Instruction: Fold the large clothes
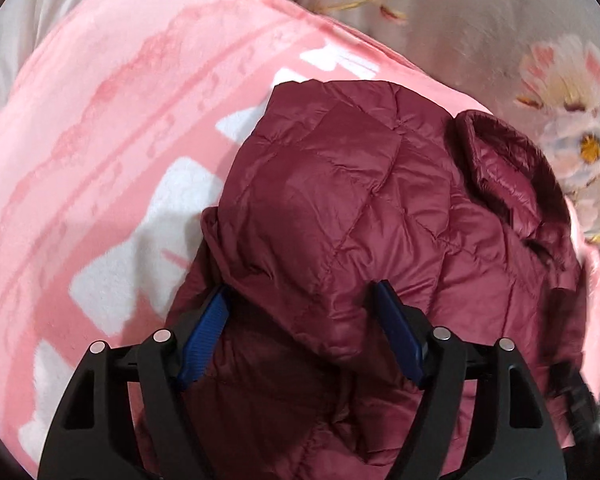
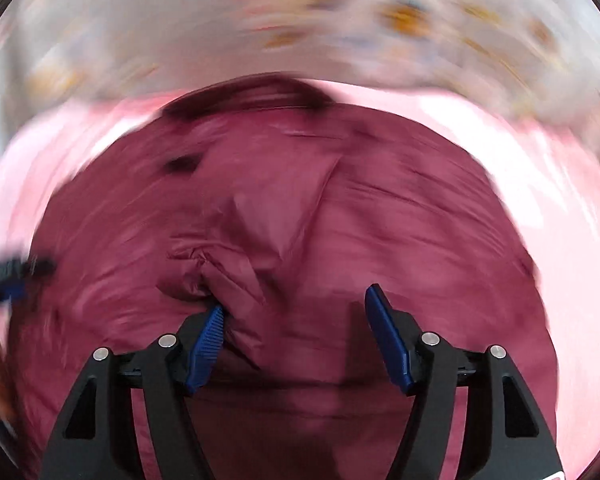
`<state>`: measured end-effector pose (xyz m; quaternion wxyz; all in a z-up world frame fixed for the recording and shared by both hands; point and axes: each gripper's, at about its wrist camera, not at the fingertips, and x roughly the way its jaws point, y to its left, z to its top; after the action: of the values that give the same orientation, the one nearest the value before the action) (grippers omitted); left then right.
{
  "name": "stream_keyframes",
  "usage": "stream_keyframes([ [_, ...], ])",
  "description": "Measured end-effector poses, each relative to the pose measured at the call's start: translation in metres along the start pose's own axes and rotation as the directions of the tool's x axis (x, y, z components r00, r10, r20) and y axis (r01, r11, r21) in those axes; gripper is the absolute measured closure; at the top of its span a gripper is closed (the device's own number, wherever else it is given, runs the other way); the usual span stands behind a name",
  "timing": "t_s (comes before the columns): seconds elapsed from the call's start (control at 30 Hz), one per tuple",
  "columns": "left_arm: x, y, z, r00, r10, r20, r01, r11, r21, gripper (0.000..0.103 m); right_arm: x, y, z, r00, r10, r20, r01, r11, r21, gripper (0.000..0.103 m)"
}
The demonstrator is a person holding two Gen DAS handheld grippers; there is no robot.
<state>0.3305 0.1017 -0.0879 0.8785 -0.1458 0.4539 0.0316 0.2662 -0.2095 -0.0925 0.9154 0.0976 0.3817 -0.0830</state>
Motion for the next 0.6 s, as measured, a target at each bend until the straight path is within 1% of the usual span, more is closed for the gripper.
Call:
stream_keyframes([
  [0.03, 0.0, -0.001, -0.002, 1.0, 0.007, 0.007, -0.007, 1.0, 0.012, 0.03, -0.004, -0.026, -0.003, 1.0, -0.01, -0.007, 0.011, 0.995, 0.1, 0.038],
  [0.07, 0.001, -0.001, -0.003, 1.0, 0.01, 0.01, -0.01, 1.0, 0.017, 0.03, -0.01, -0.053, -0.009, 1.0, -0.011, -0.018, 0.015, 0.98, 0.2, 0.036],
  [0.13, 0.002, -0.004, -0.003, 1.0, 0.021, 0.012, -0.021, 1.0, 0.022, 0.031, -0.018, -0.086, -0.019, 0.999, 0.007, -0.033, 0.004, 0.954, 0.301, 0.036],
  [0.2, 0.0, -0.004, -0.001, 1.0, 0.013, 0.004, -0.013, 1.0, 0.003, 0.032, -0.026, -0.102, -0.021, 0.999, 0.0, -0.034, 0.011, 0.949, 0.316, 0.036],
  [0.27, -0.002, -0.003, 0.003, 1.0, -0.023, -0.009, 0.023, 0.999, -0.034, 0.032, -0.033, -0.109, -0.016, 1.0, 0.018, -0.018, -0.012, 0.951, 0.308, 0.035],
  [0.3, -0.004, -0.002, 0.005, 0.999, -0.045, -0.016, 0.044, 0.998, -0.053, 0.032, -0.033, -0.111, -0.014, 0.999, 0.036, -0.01, -0.031, 0.951, 0.308, 0.035],
  [0.37, -0.005, -0.001, 0.009, 0.998, -0.066, -0.023, 0.064, 0.995, -0.071, 0.033, -0.027, -0.111, -0.005, 0.996, 0.088, -0.005, -0.082, 0.944, 0.32, 0.035],
  [0.4, -0.004, 0.001, 0.011, 0.997, -0.074, -0.029, 0.071, 0.994, -0.08, 0.036, -0.019, -0.11, 0.0, 0.995, 0.099, -0.012, -0.09, 0.942, 0.323, 0.035],
  [0.43, -0.002, 0.001, 0.012, 0.997, -0.074, -0.035, 0.071, 0.994, -0.086, 0.042, -0.011, -0.107, 0.004, 0.995, 0.095, -0.021, -0.083, 0.946, 0.312, 0.035],
  [0.47, 0.0, 0.004, 0.013, 0.996, -0.076, -0.042, 0.071, 0.993, -0.096, 0.046, -0.007, -0.101, 0.005, 0.995, 0.09, -0.031, -0.077, 0.952, 0.297, 0.04],
  [0.5, 0.002, 0.006, 0.014, 0.996, -0.071, -0.048, 0.066, 0.993, -0.101, 0.056, 0.001, -0.094, 0.008, 0.995, 0.087, -0.045, -0.071, 0.958, 0.279, 0.05],
  [0.53, 0.003, 0.007, 0.014, 0.996, -0.066, -0.053, 0.061, 0.993, -0.099, 0.067, 0.011, -0.087, 0.01, 0.993, 0.095, -0.072, -0.073, 0.965, 0.252, 0.08],
  [0.57, 0.004, 0.007, 0.015, 0.996, -0.066, -0.053, 0.062, 0.994, -0.088, 0.072, 0.015, -0.082, 0.011, 0.99, 0.108, -0.094, -0.083, 0.968, 0.238, 0.101],
  [0.6, 0.004, 0.007, 0.014, 0.997, -0.065, -0.052, 0.061, 0.995, -0.076, 0.083, 0.017, -0.078, 0.012, 0.985, 0.135, -0.107, -0.107, 0.966, 0.233, 0.101],
])
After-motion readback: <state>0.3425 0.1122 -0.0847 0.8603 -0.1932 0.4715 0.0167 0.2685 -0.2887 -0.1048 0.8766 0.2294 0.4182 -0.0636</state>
